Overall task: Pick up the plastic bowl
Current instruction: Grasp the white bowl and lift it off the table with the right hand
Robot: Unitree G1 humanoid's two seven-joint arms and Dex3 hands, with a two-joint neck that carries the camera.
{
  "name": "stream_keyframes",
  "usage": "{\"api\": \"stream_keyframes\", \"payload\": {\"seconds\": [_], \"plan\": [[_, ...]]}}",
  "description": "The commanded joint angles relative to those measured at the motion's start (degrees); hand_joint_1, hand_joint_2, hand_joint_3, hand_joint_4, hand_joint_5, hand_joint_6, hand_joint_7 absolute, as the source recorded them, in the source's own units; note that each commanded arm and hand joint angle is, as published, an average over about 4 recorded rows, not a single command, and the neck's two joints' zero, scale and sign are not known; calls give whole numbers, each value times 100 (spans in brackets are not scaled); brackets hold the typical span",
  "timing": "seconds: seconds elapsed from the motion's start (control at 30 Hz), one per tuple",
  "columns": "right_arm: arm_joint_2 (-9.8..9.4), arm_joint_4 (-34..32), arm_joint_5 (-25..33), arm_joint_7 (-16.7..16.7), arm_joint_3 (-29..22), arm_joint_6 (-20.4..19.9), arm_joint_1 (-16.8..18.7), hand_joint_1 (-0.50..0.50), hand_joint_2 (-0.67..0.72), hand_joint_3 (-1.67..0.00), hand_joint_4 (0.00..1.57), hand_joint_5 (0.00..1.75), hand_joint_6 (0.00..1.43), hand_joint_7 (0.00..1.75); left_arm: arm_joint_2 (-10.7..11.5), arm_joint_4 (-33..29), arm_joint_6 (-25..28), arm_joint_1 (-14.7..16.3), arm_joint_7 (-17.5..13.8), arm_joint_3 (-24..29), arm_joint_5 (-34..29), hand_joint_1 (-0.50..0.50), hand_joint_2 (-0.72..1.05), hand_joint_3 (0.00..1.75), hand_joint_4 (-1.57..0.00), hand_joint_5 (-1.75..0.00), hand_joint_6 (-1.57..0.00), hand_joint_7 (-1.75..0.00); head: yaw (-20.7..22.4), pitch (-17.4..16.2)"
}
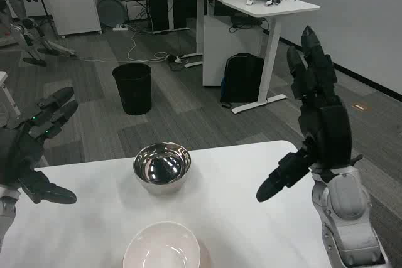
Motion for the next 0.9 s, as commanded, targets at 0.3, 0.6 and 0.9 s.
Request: {"api": "stream_keyframes", "payload": {"seconds": [0.3, 0.6, 0.9], "plan": [[86, 2917, 670, 317, 1492, -1643, -2055, -46, 66, 0, 0, 0, 0, 0, -1025, -806, -255, -88, 794, 2147, -487, -50, 16, 0, 0, 0, 0, 0, 516, 181], [86, 2930, 675, 321, 1523, -1630, -2064, -46, 66, 0, 0, 0, 0, 0, -1033, -806, -255, -75, 794, 2160, -487, -50, 16, 0, 0, 0, 0, 0, 507, 146], [99, 2935, 675, 328, 1536, -1623, -2064, -46, 66, 0, 0, 0, 0, 0, -1005, -804, -255, -86, 794, 2158, -484, -50, 16, 0, 0, 0, 0, 0, 480, 110]]}}
